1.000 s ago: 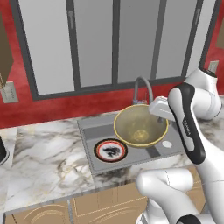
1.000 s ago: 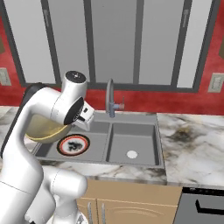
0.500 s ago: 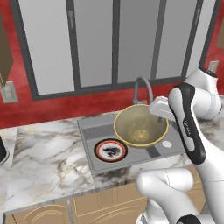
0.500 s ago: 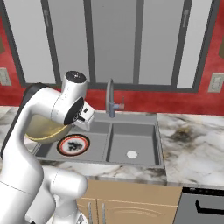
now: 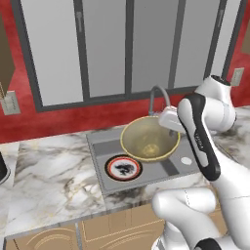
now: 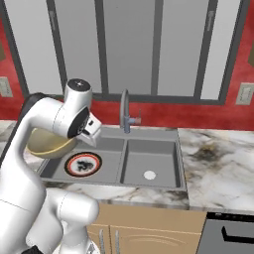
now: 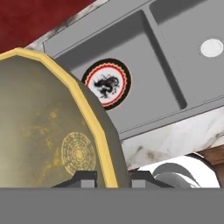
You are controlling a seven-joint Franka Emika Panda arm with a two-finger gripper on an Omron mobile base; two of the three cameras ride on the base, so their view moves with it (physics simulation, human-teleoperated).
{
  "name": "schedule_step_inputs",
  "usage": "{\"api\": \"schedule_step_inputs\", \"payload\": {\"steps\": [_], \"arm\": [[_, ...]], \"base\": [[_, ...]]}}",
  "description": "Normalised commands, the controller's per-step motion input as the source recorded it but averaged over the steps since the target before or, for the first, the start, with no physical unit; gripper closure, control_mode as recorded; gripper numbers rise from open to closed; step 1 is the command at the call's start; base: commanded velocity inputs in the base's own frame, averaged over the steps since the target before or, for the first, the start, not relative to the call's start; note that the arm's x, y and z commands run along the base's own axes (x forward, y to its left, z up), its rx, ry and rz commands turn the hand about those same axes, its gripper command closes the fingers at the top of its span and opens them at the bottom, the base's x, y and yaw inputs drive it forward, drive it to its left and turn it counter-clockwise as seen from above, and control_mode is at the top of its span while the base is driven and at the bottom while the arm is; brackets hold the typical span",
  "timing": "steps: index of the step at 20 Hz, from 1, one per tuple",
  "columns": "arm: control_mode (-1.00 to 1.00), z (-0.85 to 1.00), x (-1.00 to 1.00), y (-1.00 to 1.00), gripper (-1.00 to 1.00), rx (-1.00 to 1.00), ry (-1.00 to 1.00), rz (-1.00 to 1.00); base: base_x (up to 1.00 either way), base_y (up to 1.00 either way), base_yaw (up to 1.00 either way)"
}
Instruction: Pick the bowl and tupperware and place them in the sink. Then turn on the water.
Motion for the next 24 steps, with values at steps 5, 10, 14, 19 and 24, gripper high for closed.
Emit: {"api": "schedule_step_inputs", "payload": {"steps": [5, 10, 14, 19, 24], "arm": [[-1.00, 0.00, 0.64, 0.74, 1.00, -0.06, 0.18, -0.30], [-1.00, 0.00, 0.47, 0.41, 1.00, -0.01, 0.15, -0.23], [-1.00, -0.01, 0.14, -0.01, 1.00, 0.00, 0.05, -0.07], [-1.00, -0.13, 0.00, -0.10, 1.00, 0.00, -0.02, 0.00], [-1.00, -0.35, 0.00, -0.02, 1.00, -0.02, -0.08, 0.00]], "base": [[0.00, 0.00, 0.00], [0.00, 0.00, 0.00], [0.00, 0.00, 0.00], [0.00, 0.00, 0.00], [0.00, 0.00, 0.00]]}}
